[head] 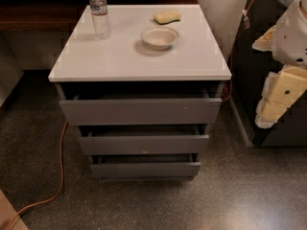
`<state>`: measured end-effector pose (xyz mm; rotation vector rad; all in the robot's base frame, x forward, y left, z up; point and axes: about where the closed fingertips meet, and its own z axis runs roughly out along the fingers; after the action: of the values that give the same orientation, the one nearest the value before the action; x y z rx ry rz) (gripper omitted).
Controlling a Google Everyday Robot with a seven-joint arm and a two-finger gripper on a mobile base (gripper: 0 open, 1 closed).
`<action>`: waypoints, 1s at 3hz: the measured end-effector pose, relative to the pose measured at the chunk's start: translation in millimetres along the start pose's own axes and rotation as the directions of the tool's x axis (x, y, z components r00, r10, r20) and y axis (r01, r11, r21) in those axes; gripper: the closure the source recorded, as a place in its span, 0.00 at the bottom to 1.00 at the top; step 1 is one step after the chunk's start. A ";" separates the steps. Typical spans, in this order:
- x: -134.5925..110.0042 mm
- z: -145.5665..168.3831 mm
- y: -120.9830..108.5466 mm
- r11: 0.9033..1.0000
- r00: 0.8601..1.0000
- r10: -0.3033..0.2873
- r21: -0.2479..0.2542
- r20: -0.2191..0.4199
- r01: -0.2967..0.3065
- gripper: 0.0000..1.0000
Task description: Open bottom drawer
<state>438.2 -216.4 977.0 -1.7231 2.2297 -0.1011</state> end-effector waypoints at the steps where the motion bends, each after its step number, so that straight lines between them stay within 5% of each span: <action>1: -1.0 0.6 0.3 1.000 1.000 0.000 0.001 0.004 0.000 0.00; 3: -19.6 54.4 23.5 0.999 0.996 -0.022 -0.037 0.091 0.025 0.00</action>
Offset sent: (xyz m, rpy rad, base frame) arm -0.0004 0.0318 -0.0498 0.0512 0.0268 0.0696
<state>436.6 -183.9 923.8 -1.7381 2.1600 0.0147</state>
